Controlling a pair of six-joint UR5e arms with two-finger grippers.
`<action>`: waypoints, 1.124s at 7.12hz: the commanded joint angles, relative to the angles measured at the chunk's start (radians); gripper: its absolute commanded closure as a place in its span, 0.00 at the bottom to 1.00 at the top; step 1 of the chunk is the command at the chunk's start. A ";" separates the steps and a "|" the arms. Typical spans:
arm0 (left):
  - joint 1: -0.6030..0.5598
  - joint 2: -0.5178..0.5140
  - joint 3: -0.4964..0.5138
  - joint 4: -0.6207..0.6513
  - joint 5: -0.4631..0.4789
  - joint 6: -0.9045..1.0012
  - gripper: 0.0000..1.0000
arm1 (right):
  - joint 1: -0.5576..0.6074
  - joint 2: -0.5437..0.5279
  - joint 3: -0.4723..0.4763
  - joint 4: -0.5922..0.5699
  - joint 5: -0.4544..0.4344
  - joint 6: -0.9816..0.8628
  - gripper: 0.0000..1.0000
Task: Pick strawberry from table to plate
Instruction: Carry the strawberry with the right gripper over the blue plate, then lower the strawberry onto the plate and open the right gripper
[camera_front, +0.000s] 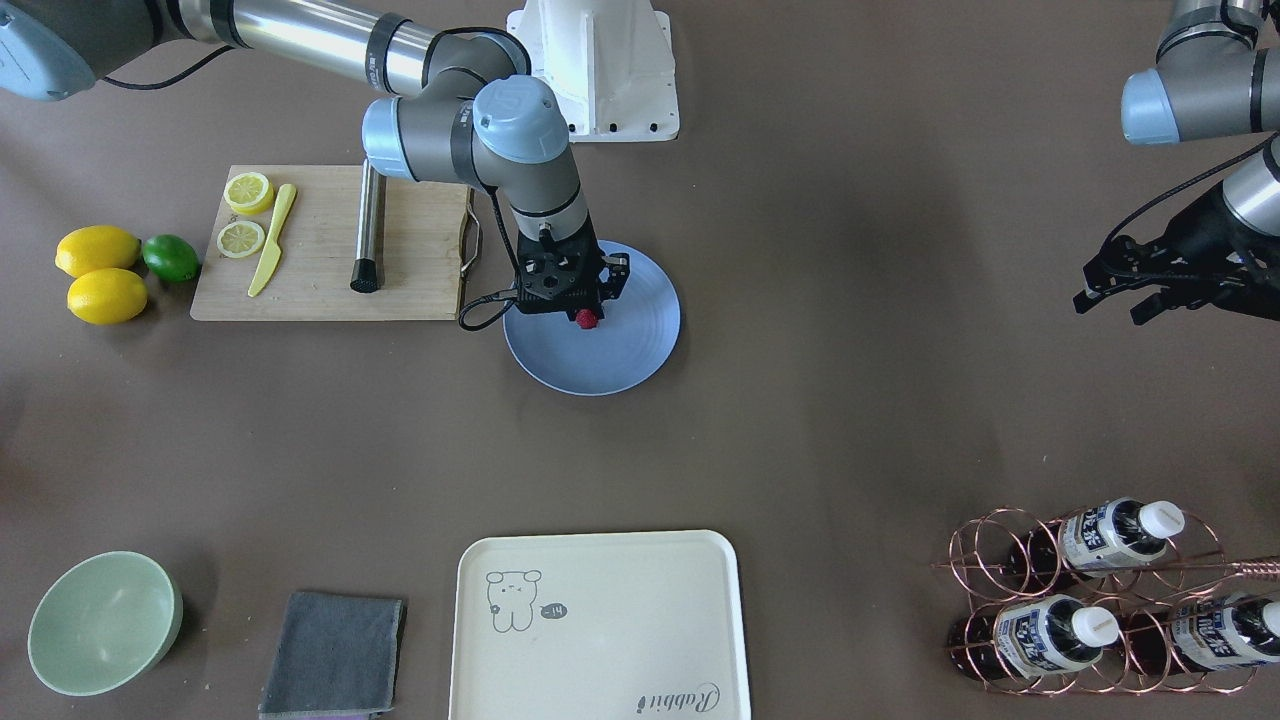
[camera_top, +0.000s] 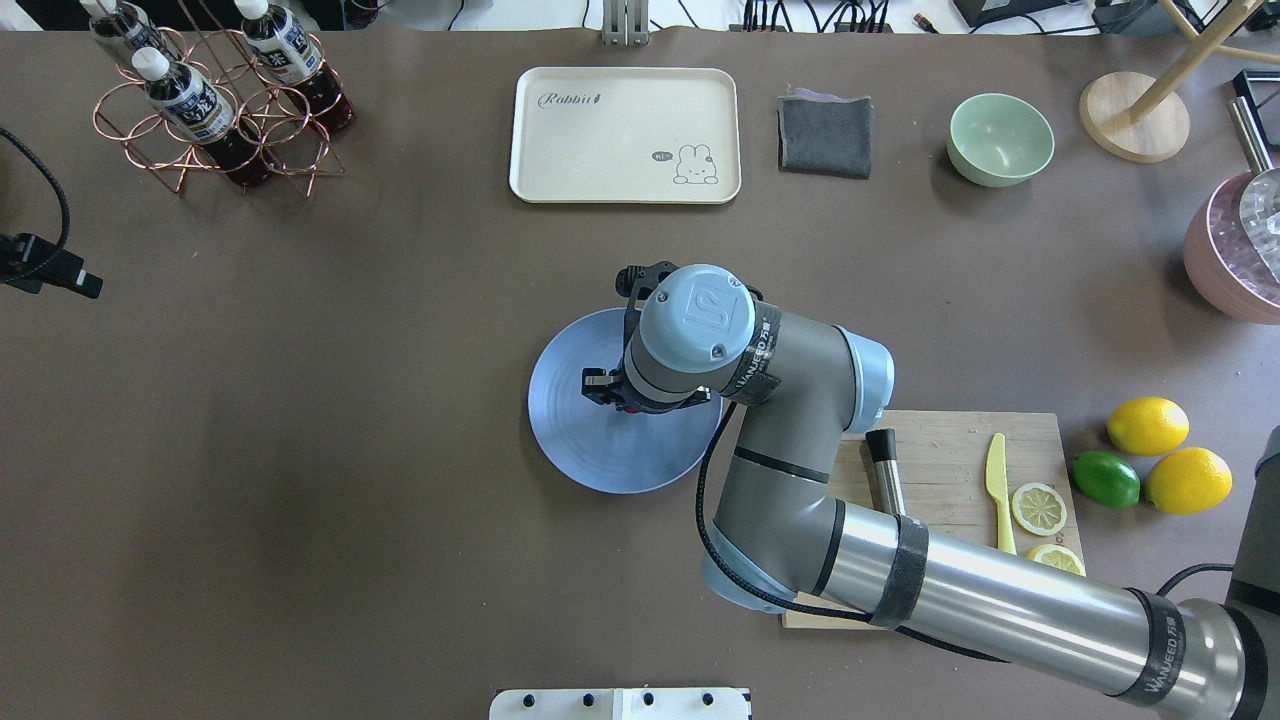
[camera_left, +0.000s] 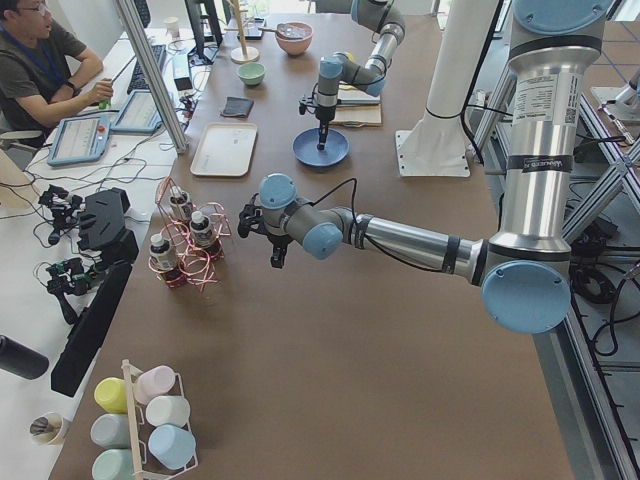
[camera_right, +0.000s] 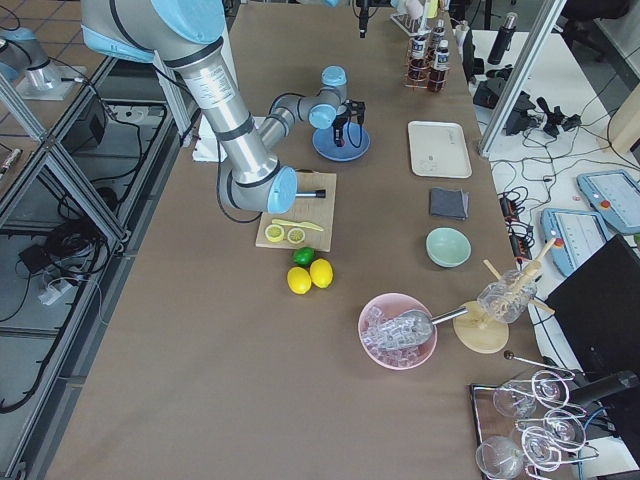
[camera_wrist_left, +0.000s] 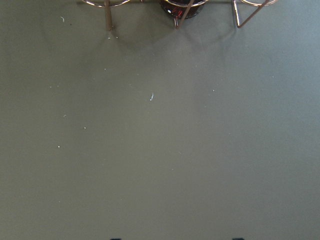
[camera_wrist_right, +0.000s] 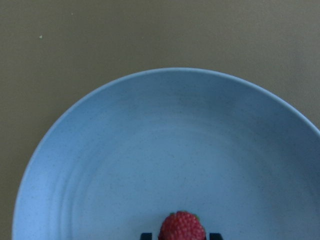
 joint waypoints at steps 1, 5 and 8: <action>0.000 0.003 -0.001 0.000 0.000 0.000 0.21 | 0.001 -0.001 0.003 0.001 0.002 0.002 0.00; -0.060 -0.011 -0.070 0.180 -0.017 0.091 0.20 | 0.292 -0.224 0.412 -0.286 0.274 -0.225 0.00; -0.227 -0.005 -0.072 0.333 -0.016 0.389 0.20 | 0.592 -0.484 0.419 -0.298 0.451 -0.710 0.00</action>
